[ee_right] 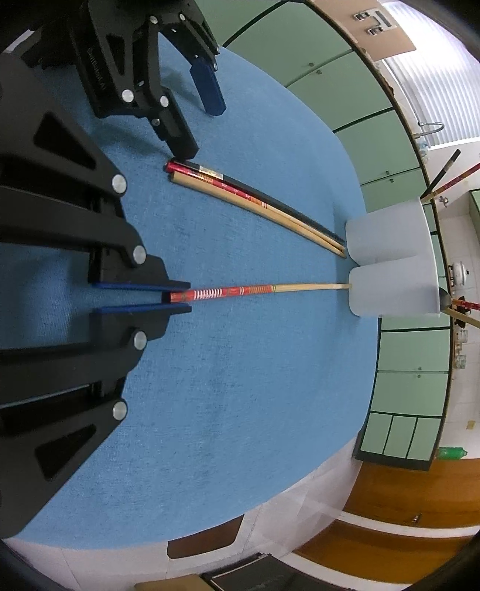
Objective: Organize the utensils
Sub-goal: 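Grasp a red-banded chopstick with the right tool while the left grasps a black chopstick, then lift both chopsticks up over the white holder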
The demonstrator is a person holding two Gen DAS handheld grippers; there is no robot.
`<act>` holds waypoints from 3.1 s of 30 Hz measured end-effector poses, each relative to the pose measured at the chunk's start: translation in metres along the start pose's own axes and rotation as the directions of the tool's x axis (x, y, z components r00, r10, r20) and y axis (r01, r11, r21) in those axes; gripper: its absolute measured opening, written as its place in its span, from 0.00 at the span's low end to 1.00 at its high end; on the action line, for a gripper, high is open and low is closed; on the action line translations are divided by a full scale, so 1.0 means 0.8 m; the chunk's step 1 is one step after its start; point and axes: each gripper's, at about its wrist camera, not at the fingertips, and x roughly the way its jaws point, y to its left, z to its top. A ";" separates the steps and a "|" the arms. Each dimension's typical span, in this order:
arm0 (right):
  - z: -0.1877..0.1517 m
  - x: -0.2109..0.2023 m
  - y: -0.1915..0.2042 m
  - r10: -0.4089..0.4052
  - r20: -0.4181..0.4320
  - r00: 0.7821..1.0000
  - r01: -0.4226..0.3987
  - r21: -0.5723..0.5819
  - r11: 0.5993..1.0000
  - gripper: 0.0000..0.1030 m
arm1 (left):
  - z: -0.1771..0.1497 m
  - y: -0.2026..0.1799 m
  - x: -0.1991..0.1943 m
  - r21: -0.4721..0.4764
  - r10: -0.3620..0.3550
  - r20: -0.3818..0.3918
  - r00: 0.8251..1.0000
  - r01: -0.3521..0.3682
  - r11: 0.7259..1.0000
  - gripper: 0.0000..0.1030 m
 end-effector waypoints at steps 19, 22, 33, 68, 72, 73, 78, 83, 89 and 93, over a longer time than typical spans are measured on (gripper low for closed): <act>-0.001 -0.002 0.001 0.000 -0.001 1.000 0.000 0.001 1.000 0.06 | -0.003 0.007 -0.003 -0.031 0.048 -0.006 0.999 -0.048 0.998 0.69; -0.001 -0.002 0.001 -0.001 -0.001 1.000 0.001 -0.001 1.000 0.06 | -0.005 0.012 -0.005 -0.035 0.054 -0.003 0.999 -0.054 0.998 0.69; -0.002 -0.002 -0.002 0.016 -0.003 1.000 -0.016 0.010 1.000 0.07 | -0.007 -0.007 0.000 0.030 0.050 -0.008 0.999 -0.050 0.998 0.46; 0.036 -0.083 0.001 0.059 0.141 0.988 -0.059 -0.003 0.998 0.05 | 0.032 -0.007 -0.100 0.036 -0.010 0.195 0.981 0.003 0.999 0.07; 0.058 -0.113 0.000 0.069 0.201 0.977 -0.068 -0.013 0.998 0.05 | 0.054 -0.004 -0.126 0.036 -0.021 0.262 0.965 0.012 0.999 0.07; 0.062 -0.118 0.000 0.070 0.211 0.975 -0.069 -0.015 0.998 0.05 | 0.059 -0.002 -0.131 0.037 -0.023 0.277 0.961 0.014 0.999 0.07; 0.093 -0.143 0.002 0.069 0.269 0.961 -0.061 -0.037 0.997 0.05 | 0.084 0.005 -0.148 0.041 -0.036 0.327 0.944 0.024 0.999 0.07; 0.130 -0.159 0.001 0.095 0.298 0.950 -0.080 -0.062 0.995 0.05 | 0.108 0.008 -0.164 0.050 -0.043 0.371 0.928 0.026 0.998 0.07; 0.172 -0.166 0.001 0.141 0.295 0.945 -0.116 -0.100 0.988 0.05 | 0.136 0.009 -0.171 0.063 -0.063 0.395 0.916 0.042 0.997 0.07; 0.197 -0.171 0.006 0.175 0.287 0.942 -0.143 -0.126 0.982 0.05 | 0.154 0.010 -0.169 0.073 -0.077 0.401 0.913 0.051 0.996 0.07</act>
